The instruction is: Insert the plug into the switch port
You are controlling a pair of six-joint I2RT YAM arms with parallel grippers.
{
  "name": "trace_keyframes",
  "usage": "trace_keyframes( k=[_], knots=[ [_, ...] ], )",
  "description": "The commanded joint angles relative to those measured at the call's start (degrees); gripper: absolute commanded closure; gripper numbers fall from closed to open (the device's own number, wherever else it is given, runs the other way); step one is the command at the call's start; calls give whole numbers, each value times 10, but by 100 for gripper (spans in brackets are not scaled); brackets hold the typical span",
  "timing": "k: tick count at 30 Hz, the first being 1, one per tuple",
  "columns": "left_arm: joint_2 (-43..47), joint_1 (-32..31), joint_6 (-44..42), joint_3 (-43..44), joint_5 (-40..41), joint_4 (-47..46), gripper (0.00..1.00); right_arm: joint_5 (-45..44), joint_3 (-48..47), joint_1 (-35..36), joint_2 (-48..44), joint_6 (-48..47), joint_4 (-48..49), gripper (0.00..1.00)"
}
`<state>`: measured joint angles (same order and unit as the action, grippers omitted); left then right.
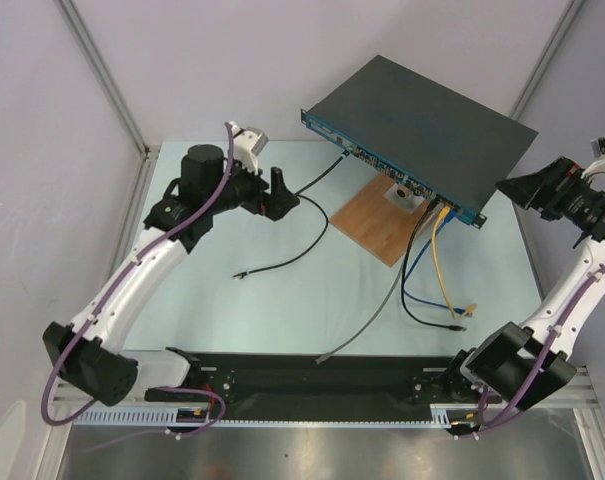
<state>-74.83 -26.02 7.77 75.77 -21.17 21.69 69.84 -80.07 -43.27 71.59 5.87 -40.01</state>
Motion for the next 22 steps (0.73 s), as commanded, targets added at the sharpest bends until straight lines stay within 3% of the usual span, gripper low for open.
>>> trace_keyframes(
  k=[1, 5, 10, 14, 22],
  knots=[
    [56, 6, -21, -14, 24, 92, 0, -5, -44, -2, -22, -154, -164, 0],
    [111, 11, -47, -65, 12, 123, 0, -42, -58, -1, -55, -305, -325, 0],
    [171, 15, -23, -145, 3, 135, 0, -67, -40, -1, -102, -427, -416, 0],
    [209, 44, -14, -170, 9, 140, 0, -76, -32, 1, -130, -463, -468, 0],
    [243, 66, -1, -178, 28, 136, 0, -88, -29, 28, -172, -442, -469, 0]
  ],
)
